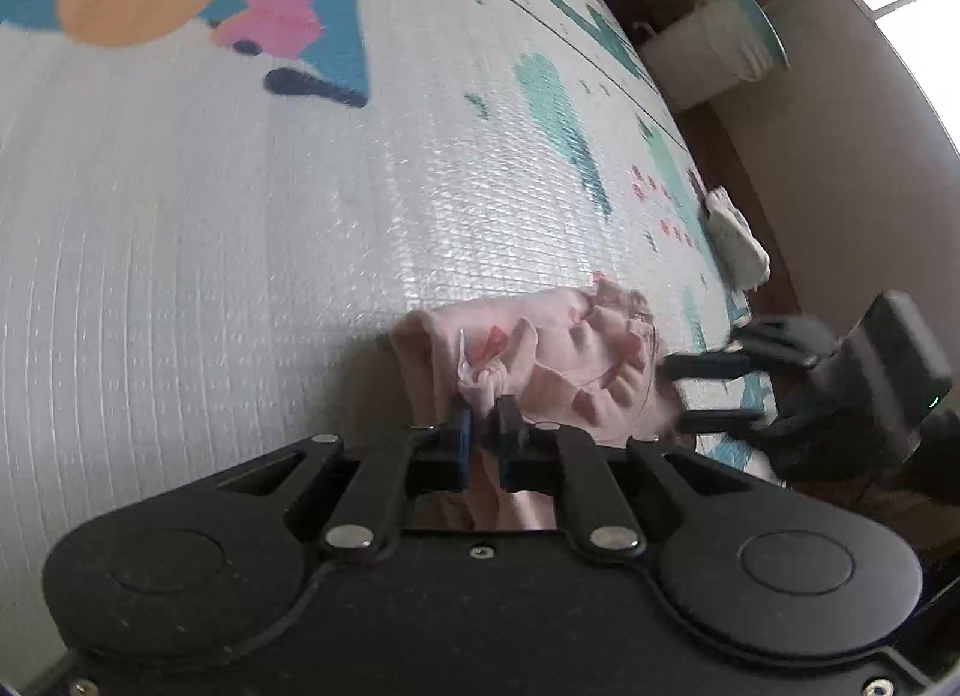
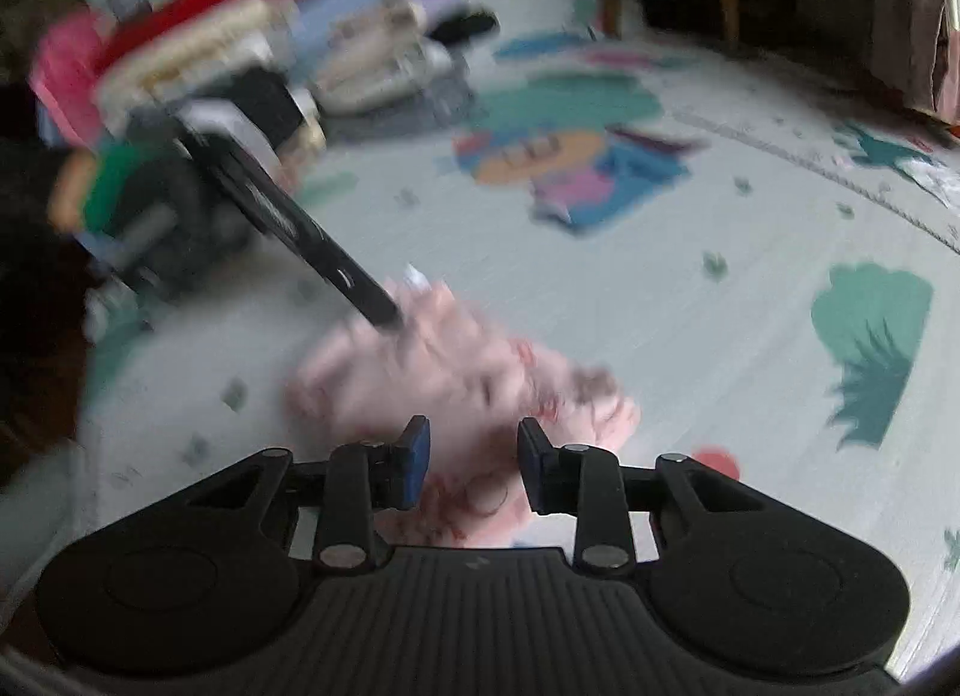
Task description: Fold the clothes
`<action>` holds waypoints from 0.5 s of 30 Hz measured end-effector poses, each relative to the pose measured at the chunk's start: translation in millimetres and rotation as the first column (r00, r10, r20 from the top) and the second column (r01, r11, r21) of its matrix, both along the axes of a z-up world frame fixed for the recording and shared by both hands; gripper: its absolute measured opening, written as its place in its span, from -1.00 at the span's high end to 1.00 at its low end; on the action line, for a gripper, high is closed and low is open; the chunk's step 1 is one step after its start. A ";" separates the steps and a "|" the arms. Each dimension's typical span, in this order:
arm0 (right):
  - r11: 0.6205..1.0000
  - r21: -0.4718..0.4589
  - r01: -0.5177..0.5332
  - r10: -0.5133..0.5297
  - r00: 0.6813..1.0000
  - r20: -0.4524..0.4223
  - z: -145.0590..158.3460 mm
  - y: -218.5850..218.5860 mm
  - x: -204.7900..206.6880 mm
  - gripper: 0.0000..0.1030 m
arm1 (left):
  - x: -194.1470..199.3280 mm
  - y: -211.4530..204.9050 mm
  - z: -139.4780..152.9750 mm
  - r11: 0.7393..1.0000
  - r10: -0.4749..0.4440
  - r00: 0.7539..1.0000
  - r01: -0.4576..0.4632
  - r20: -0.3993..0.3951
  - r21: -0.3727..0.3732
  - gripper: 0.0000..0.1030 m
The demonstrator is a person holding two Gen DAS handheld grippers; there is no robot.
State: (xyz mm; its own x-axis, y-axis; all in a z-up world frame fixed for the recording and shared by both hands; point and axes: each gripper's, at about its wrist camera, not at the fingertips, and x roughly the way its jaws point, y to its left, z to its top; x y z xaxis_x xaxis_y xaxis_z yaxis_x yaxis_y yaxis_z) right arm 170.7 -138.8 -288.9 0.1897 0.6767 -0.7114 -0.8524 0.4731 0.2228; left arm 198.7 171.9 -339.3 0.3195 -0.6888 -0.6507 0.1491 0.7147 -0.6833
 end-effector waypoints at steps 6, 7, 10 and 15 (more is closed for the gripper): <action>1.000 -0.026 -0.008 0.009 1.000 0.023 -7.1 3.7 -1.0 0.38 | -14.8 -11.1 21.0 0.979 -0.018 0.989 -0.013 0.147 0.201 0.47; 1.000 -0.017 -0.009 0.010 0.999 0.046 -1.5 0.5 -3.2 0.38 | -21.4 -14.8 31.5 0.964 -0.048 0.977 -0.010 0.207 0.267 0.17; 0.999 -0.010 -0.035 0.036 0.990 0.134 11.3 -4.7 -17.3 0.26 | -48.4 -27.5 64.2 0.918 -0.161 0.906 -0.009 0.392 0.396 0.17; 0.992 -0.050 -0.114 0.122 0.969 0.216 8.9 16.5 -31.6 0.18 | -74.1 -74.8 67.1 0.860 -0.401 0.740 0.101 0.539 0.501 0.10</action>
State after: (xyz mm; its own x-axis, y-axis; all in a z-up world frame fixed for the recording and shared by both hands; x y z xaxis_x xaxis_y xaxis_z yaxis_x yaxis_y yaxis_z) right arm 139.1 -122.3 -280.0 0.2633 0.6778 -0.6865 -0.9289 0.3703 0.0093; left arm 124.6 97.1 -272.2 0.5995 -0.5146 -0.6130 0.6367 0.7707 -0.0243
